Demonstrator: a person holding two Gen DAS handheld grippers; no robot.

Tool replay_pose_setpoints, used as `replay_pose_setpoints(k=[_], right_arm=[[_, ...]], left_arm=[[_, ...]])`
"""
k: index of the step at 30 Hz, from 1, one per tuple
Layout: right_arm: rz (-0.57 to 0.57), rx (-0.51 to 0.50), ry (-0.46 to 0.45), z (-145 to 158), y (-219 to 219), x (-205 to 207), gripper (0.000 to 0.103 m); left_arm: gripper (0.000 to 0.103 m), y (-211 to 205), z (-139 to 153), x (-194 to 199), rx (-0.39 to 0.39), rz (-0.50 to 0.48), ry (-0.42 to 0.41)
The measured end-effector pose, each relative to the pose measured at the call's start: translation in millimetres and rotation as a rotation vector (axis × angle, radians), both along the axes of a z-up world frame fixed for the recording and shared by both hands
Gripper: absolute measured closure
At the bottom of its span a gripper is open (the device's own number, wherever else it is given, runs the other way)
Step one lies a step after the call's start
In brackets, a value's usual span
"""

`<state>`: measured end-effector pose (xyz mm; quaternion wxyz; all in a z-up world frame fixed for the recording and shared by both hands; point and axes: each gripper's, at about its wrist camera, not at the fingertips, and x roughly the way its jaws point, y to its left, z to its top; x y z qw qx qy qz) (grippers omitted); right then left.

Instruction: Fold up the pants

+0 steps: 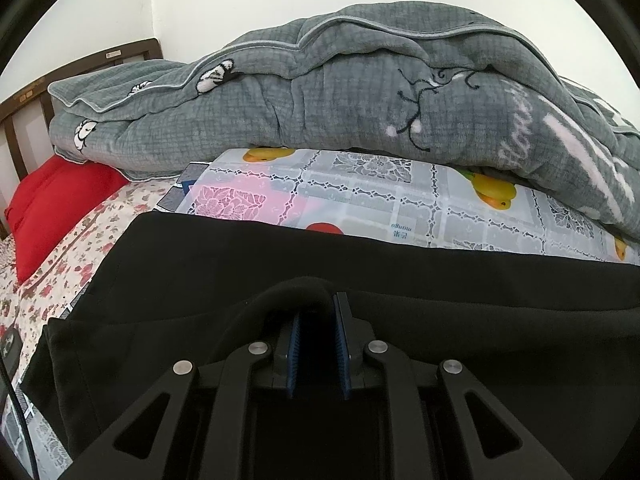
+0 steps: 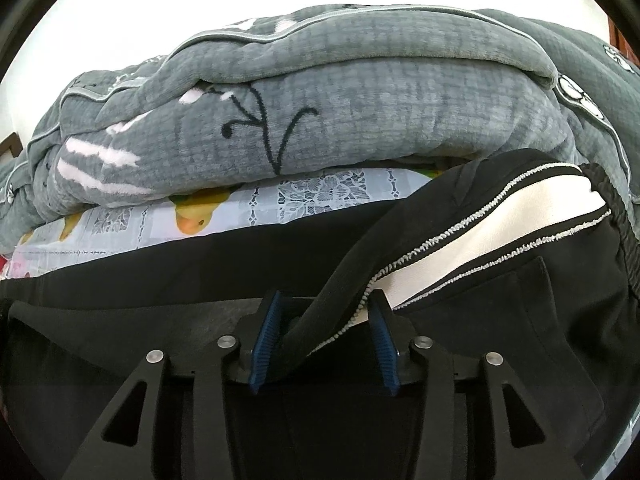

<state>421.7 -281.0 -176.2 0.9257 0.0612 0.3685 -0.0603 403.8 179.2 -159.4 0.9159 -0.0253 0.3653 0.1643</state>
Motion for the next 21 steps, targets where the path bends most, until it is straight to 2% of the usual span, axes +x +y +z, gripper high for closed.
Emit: replay_pose_setpoints(k=[21], right_arm=[[-0.001,-0.001,0.003,2.2,0.8,2.1,0.051]], left_arm=[[0.082,1.7,-1.2,-2.0,0.005,0.002,0.002]])
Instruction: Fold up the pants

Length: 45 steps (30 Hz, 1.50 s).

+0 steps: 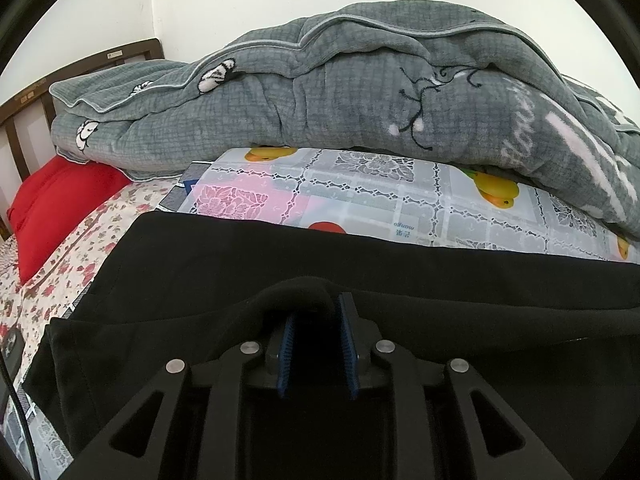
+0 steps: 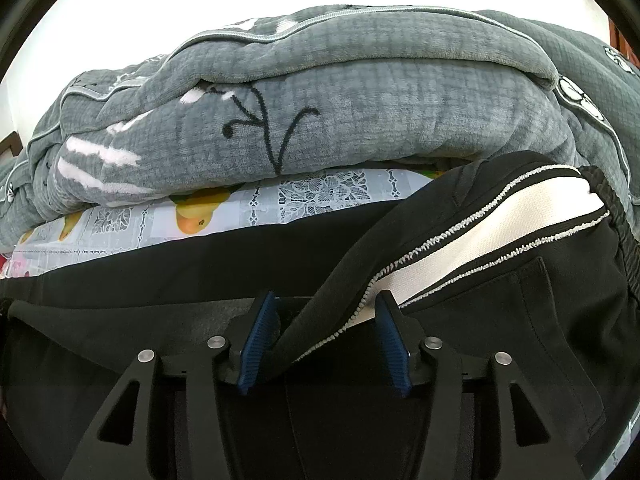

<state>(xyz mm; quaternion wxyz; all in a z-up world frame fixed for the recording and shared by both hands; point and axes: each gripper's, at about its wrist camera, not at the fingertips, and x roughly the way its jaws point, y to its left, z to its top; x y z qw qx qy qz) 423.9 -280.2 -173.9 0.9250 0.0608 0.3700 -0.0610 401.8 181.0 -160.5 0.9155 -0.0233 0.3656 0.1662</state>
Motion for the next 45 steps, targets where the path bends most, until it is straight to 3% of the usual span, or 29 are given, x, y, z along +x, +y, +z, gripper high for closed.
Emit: replay_pose_setpoints(k=[12,17,21,24,33,45], right_arm=[[-0.001,0.001,0.005,1.3,-0.1,0.1,0.048],[-0.001,0.000,0.005,1.6,-0.1,0.5,0.047],[0.021,0.006,-0.028,5.6,0.8,-4.4,0.046],[0.052,-0.014,-0.082,13.2,8.2,-12.2,0.036],[0.084,-0.072,-0.100,19.7,21.8,-15.1,0.034],[0.088,-0.073,-0.091,15.8,23.3,-11.5,0.033]], left_arm=[[0.078,2.4,-0.7,-2.2,0.005,0.001,0.001],[0.072,2.2,-0.3,-3.6,0.018,0.000,0.007],[0.060,0.7,1.3,-5.8,0.030,-0.008,0.001],[0.052,-2.2,2.9,-6.9,0.036,-0.021,-0.011],[0.036,-5.7,9.5,-13.4,0.045,-0.039,-0.062],[0.031,-9.7,15.9,-21.6,0.052,-0.089,-0.161]])
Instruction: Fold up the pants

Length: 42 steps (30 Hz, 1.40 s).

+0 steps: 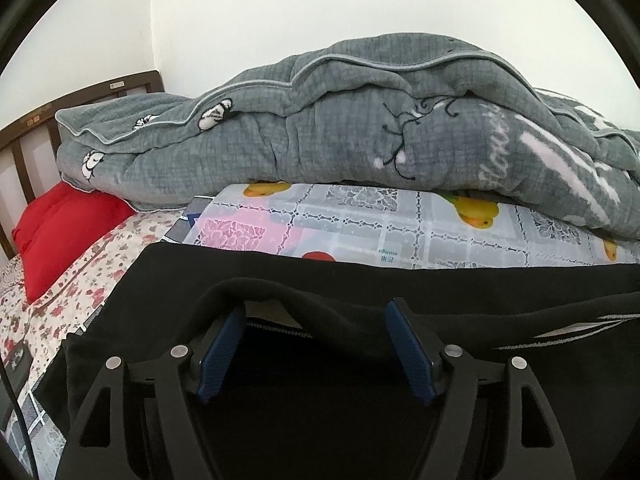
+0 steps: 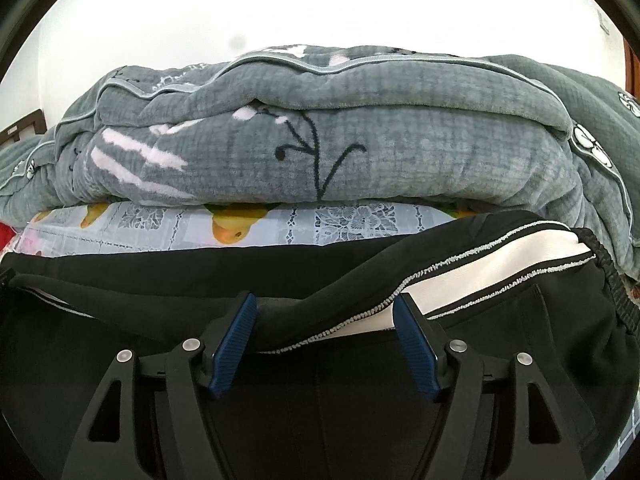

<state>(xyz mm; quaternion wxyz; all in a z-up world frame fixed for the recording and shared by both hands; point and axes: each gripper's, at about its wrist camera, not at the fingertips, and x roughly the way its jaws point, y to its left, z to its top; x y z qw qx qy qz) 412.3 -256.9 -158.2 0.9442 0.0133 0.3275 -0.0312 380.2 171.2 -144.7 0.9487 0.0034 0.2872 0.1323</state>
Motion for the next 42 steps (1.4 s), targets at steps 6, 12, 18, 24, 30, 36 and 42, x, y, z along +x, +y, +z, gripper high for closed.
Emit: replay_pose_setpoints(k=[6,12,18,24,30,36,42], right_arm=[[0.005,-0.006,-0.012,1.0,1.6,-2.4,0.033],[0.010,-0.023,-0.012,0.8,5.3,-1.4,0.033],[0.016,-0.021,0.000,-0.7,5.2,1.6,0.033],[0.018,-0.027,0.004,-1.2,6.5,2.0,0.033],[0.018,-0.034,0.004,-1.8,7.1,1.8,0.033],[0.015,-0.041,-0.016,-0.1,7.7,-3.5,0.033],[0.021,-0.011,-0.022,1.0,5.3,-9.6,0.033]], left_arm=[[0.025,-5.1,3.2,-5.9,0.029,-0.002,-0.039],[0.019,-13.1,6.2,-10.2,0.074,-0.010,-0.072],[0.019,-11.7,6.7,-10.2,0.063,-0.006,-0.071],[0.019,-11.6,5.9,-10.2,0.071,-0.005,-0.070],[0.019,-13.7,6.6,-11.6,0.079,-0.015,-0.083],[0.019,-18.1,8.9,-16.2,0.092,-0.017,-0.108],[0.019,-13.4,13.0,-23.2,0.055,-0.029,-0.153]])
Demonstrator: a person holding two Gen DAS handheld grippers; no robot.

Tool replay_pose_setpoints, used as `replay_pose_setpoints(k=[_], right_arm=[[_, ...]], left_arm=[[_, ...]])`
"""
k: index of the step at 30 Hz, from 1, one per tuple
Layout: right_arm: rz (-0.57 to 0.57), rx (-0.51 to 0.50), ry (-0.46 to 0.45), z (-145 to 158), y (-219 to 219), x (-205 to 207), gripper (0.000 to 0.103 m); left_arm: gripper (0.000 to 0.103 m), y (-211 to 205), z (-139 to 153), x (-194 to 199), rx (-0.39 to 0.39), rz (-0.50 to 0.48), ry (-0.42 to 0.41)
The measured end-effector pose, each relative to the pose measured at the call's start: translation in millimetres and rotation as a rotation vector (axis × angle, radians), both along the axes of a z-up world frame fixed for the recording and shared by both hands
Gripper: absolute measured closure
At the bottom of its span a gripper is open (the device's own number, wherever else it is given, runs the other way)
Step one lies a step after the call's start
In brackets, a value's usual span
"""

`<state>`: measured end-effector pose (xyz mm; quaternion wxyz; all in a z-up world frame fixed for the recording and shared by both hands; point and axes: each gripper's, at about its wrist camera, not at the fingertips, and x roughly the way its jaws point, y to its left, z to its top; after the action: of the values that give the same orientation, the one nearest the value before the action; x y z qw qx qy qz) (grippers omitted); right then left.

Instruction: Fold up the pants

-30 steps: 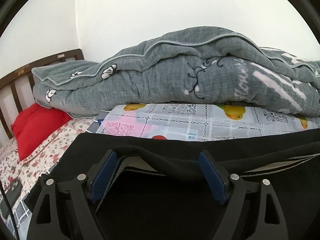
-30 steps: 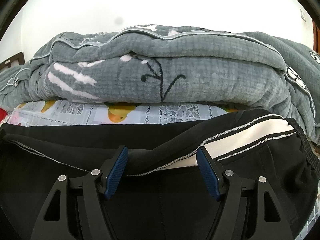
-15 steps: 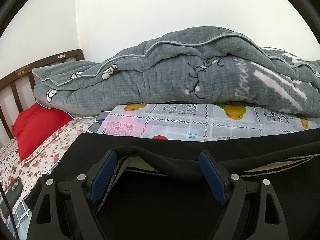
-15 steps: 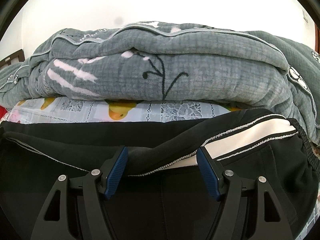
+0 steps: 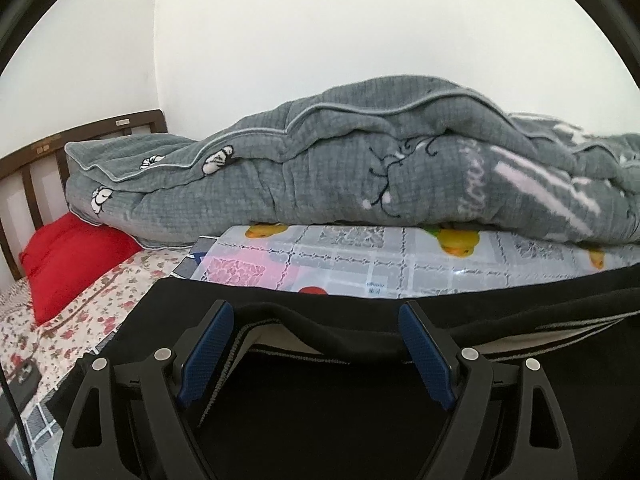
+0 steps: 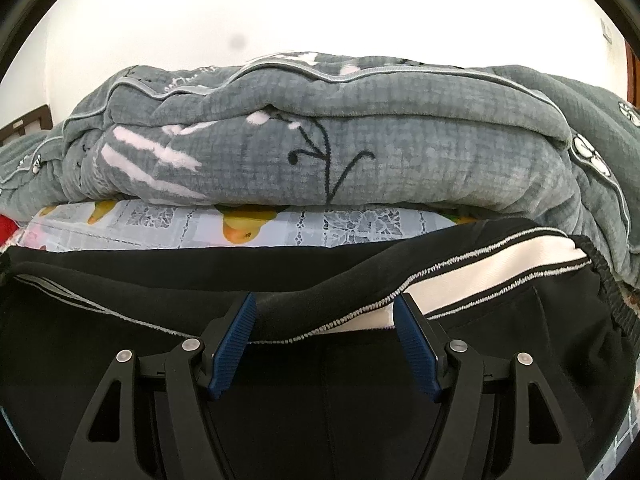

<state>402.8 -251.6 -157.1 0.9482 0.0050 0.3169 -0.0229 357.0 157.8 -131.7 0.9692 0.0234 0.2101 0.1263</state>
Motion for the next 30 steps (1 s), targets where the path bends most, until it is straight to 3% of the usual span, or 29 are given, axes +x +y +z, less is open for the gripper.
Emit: replay_pose_setpoints(k=[8,12,17,22,30], right_arm=[[-0.013,0.039,0.067,6.3,-1.9,-21.5,0.033],[-0.031,0.011,0.061,15.0,-1.5,-68.1,0.033],[-0.049,0.070,0.086,22.8,-21.0,-121.3,0.033],[-0.093,0.138,0.106,20.3,-55.6,-168.8,0.033],[-0.134,0.247,0.159,-8.2,-102.3,-214.8,0.033]], left_arm=[[0.019,-8.3,3.9,-10.0,0.000,-0.039,-0.020],[0.019,-13.9,8.4,-19.4,0.016,-0.060,-0.040],[0.019,-15.6,11.6,-48.8,-0.007,-0.074,0.049],[0.019,-3.9,6.7,-106.3,-0.131,-0.119,0.138],[0.019,23.2,-24.6,-174.7,-0.473,-0.137,0.281]])
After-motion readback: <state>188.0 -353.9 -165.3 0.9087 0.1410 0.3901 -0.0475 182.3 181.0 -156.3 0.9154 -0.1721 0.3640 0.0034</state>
